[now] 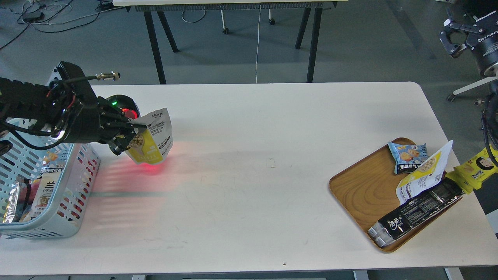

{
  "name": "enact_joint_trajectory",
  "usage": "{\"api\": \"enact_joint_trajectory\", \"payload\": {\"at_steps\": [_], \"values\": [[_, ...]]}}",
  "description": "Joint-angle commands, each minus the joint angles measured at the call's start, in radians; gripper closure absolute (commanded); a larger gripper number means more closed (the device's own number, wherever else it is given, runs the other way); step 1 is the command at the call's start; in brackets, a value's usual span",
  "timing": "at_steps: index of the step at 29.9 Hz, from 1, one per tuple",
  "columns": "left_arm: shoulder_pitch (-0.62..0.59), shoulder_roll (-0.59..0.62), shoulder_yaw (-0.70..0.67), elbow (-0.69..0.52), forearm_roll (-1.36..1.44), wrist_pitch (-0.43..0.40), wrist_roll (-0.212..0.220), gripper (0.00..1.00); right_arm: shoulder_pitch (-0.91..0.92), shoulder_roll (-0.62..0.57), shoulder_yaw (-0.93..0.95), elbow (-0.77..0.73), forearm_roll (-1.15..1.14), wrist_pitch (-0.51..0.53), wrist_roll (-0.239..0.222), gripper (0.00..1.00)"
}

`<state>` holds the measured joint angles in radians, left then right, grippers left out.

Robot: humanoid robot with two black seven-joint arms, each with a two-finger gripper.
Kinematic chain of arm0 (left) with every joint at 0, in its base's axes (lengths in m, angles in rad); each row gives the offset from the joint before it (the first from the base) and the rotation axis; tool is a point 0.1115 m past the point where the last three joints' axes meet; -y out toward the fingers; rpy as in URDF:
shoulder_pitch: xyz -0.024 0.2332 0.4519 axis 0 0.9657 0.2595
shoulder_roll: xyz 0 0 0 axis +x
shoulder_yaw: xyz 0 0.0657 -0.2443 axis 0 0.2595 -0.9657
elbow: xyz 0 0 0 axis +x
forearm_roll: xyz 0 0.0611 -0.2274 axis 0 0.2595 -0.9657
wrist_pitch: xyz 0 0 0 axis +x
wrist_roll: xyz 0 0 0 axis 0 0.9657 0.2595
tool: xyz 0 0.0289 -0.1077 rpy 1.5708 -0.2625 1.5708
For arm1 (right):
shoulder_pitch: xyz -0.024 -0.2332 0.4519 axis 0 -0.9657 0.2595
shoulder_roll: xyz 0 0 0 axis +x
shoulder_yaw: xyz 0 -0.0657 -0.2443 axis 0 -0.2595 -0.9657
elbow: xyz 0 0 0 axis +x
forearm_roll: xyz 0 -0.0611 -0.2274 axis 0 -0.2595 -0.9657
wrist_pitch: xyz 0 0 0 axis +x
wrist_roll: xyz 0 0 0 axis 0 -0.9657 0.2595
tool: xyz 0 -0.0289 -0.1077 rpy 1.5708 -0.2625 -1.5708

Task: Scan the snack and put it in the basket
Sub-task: 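Hold the yellow bag in front of the red scanner light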

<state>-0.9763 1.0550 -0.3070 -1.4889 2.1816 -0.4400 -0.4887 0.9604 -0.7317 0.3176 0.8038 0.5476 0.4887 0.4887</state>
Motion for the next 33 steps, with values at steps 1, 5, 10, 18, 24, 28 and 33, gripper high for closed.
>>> {"api": "enact_joint_trajectory", "payload": {"at_steps": [1,5,10,18,24,28,33], "values": [[-0.001,0.000,0.005,0.001,0.000,0.000,0.000,1.00,0.000,0.002,0.000,0.000,0.000,0.000,0.000,0.01],[-0.008,-0.001,0.005,0.013,0.000,0.000,0.000,1.00,0.003,0.002,0.000,0.000,0.000,0.000,0.000,0.01],[-0.001,-0.007,0.005,0.009,0.000,-0.002,0.000,1.00,0.003,0.000,0.001,0.000,0.000,0.000,0.000,0.01],[-0.002,-0.007,0.005,0.008,0.000,-0.002,0.000,1.00,0.003,0.002,0.003,0.000,0.000,0.000,0.000,0.01],[-0.001,-0.007,0.005,0.018,0.000,-0.002,0.000,1.00,0.003,0.002,0.011,0.000,0.000,0.000,0.000,0.01],[0.001,-0.007,0.006,-0.016,0.000,-0.003,0.000,1.00,0.003,0.002,0.011,0.000,0.000,0.000,0.000,0.01],[-0.007,-0.007,0.005,0.019,0.000,-0.005,0.000,1.00,0.003,0.002,0.011,0.000,0.000,0.000,0.000,0.01]]}}
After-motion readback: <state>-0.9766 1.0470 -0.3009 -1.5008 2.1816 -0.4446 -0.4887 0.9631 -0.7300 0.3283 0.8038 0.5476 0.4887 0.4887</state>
